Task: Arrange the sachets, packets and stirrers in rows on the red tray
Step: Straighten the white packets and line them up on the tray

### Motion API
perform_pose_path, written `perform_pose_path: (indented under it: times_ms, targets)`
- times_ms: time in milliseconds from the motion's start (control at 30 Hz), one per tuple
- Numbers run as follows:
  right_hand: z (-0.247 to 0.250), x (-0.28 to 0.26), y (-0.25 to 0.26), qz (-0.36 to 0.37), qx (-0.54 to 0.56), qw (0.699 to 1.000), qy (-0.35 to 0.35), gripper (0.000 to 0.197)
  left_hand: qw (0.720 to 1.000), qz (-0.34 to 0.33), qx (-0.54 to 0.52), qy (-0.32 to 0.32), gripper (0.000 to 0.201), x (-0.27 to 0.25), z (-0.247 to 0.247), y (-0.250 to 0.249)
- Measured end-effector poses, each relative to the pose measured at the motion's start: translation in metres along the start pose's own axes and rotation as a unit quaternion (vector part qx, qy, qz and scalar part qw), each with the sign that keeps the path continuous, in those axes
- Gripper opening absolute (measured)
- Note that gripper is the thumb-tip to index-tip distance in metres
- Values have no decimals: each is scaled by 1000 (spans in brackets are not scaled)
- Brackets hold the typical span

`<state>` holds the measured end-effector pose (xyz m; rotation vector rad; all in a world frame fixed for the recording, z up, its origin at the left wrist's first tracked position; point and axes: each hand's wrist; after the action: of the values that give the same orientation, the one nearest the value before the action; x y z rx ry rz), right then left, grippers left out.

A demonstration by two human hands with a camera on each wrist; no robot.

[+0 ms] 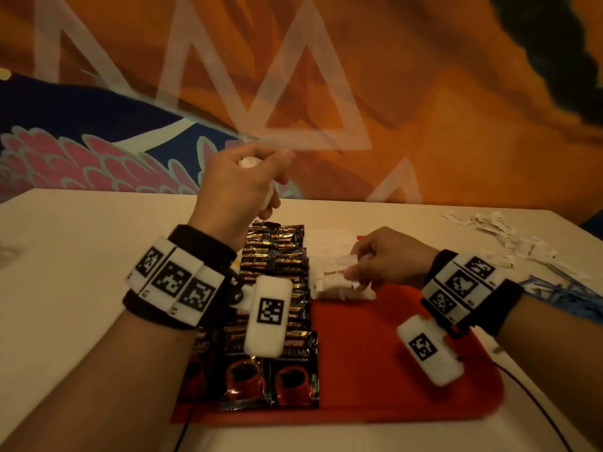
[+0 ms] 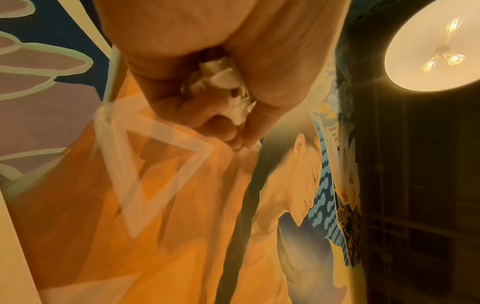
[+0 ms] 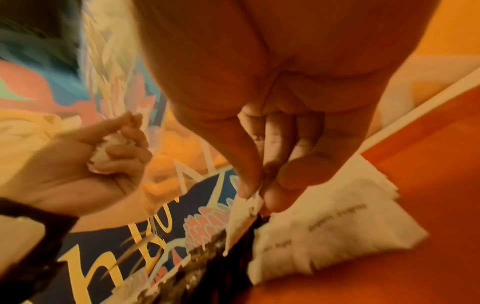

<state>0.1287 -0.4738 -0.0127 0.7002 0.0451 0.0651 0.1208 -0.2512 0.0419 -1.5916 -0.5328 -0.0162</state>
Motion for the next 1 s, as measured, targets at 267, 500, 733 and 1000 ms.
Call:
perform_pose_path:
  times_ms: [267,500,733,1000]
  targets:
    - [-18,2,-4,-47,-52,997,36,26,1000,-4,-16,4,10,1,4,-6]
    - [-29,4,3,-11,-151,988,-10,26,1000,-4,-15,6,21,4,7,-5]
    - [-29,-2,5,42,-196,978,-50,35,1000,-5,-3,8,21,5,8,-5]
    - [-39,-9,10,170,-220,960,16,26,1000,15,0,25,17,1,5,-5]
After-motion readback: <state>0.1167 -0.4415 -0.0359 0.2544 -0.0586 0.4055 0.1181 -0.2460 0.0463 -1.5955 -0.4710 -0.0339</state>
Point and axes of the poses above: each hand's wrist, its own x-axis towards the middle knuckle, its own z-axis out of the back of the hand, y = z × x, and after that the axes turned 13 degrees about -y, right-handed
